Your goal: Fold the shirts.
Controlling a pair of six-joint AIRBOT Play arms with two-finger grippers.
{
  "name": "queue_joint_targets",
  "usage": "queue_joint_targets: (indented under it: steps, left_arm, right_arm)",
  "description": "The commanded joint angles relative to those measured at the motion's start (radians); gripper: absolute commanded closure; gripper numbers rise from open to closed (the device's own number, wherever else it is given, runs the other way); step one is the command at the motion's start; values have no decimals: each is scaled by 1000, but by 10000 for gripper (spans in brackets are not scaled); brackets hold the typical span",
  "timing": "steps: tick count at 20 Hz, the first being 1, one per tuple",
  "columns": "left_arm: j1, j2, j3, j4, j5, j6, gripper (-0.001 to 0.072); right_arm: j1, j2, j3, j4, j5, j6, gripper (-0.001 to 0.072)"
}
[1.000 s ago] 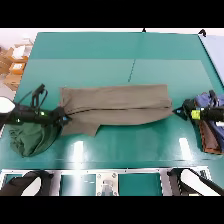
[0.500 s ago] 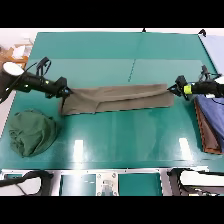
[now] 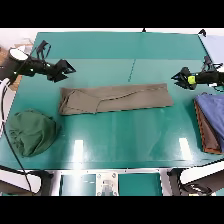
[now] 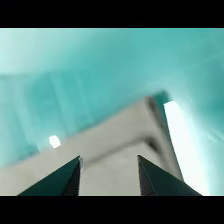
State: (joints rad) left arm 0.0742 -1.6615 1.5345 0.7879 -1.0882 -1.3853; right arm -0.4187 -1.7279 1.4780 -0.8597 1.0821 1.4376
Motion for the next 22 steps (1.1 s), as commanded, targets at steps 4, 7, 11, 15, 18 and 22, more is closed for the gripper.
queue_joint_targets:
  steps: [4,7,11,15,18,22]
  left_arm:
    - [14,-10,48,-10,-110,7,476]
    - [14,-10,48,-16,-129,6,678]
    - [1,-10,48,-58,-138,6,677]
    - [-94,-18,47,-49,-105,20,677]
    - [-230,-18,47,-16,-2,37,678]
    - [-452,-62,46,12,186,59,677]
  right_arm:
    - [-65,-138,36,-72,255,-185,195]
    - [-50,-232,53,31,293,-246,195]
    - [6,-327,150,48,365,-245,293]
    - [20,-326,227,48,414,-235,695]
    - [11,-275,266,47,496,-216,695]
    - [14,-132,266,33,586,-216,695]
